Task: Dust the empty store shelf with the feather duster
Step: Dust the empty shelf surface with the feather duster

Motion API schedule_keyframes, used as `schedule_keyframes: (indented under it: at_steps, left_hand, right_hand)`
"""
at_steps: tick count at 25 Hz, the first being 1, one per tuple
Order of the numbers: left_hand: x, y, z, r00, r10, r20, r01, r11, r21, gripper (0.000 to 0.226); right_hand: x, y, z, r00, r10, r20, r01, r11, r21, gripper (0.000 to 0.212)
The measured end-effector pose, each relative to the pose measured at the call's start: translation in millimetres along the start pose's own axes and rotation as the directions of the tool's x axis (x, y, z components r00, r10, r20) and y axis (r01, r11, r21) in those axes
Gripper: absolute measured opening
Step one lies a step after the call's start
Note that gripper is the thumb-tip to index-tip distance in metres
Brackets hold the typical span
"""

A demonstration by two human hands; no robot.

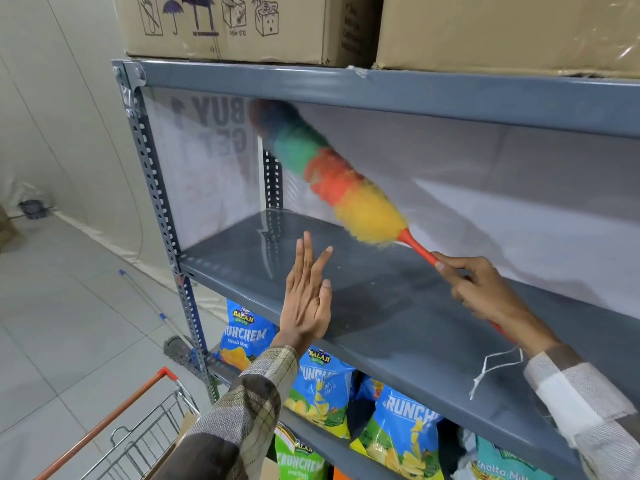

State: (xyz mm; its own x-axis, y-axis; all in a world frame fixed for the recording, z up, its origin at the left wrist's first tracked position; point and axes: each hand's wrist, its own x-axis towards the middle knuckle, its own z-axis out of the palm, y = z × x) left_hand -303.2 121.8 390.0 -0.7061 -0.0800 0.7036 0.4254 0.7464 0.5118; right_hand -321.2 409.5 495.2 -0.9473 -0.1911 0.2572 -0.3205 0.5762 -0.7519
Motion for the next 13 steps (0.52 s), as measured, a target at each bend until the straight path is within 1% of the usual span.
schedule_keyframes:
  at_steps: [1,2,4,6,9,11,13]
  left_hand:
    - [0,-1,0,1.000,0.001,-0.004,-0.001,1.000,0.002,0.063]
    - [0,-1,1,1.000,0.001,-0.006,-0.001,1.000,0.001,0.062]
    - [1,-4,2,1.000,0.005,-0.006,-0.005,1.000,-0.004,0.061]
    - [1,-5,3,1.000,0.010,-0.004,-0.010,1.000,-0.003,0.059]
    - [2,-5,4,1.000,0.005,0.001,-0.005,1.000,0.014,0.057]
    - [3,-4,2,1.000,-0.010,0.012,0.010,1.000,0.019,0.056]
    - [3,-3,1,0.999,-0.014,0.031,0.013,1.000,0.013,0.056]
  right_hand:
    - [-2,0,0,0.998,0.025,0.065,-0.026,0.999,0.018,0.026]
    - [-3,2,0,0.991,0.044,0.130,-0.045,0.999,0.000,0.025]
    - [-1,10,4,0.970,0.092,0.227,-0.066,0.991,-0.117,0.022]
    - [4,21,11,0.956,0.127,0.265,-0.053,0.961,-0.270,0.022]
    - [21,36,15,0.959,0.161,0.233,-0.050,0.906,-0.419,0.029]
    - [33,46,14,0.965,0.202,0.167,-0.092,0.858,-0.505,0.029]
    - [39,48,7,0.967,0.244,0.071,-0.167,0.820,-0.547,0.029]
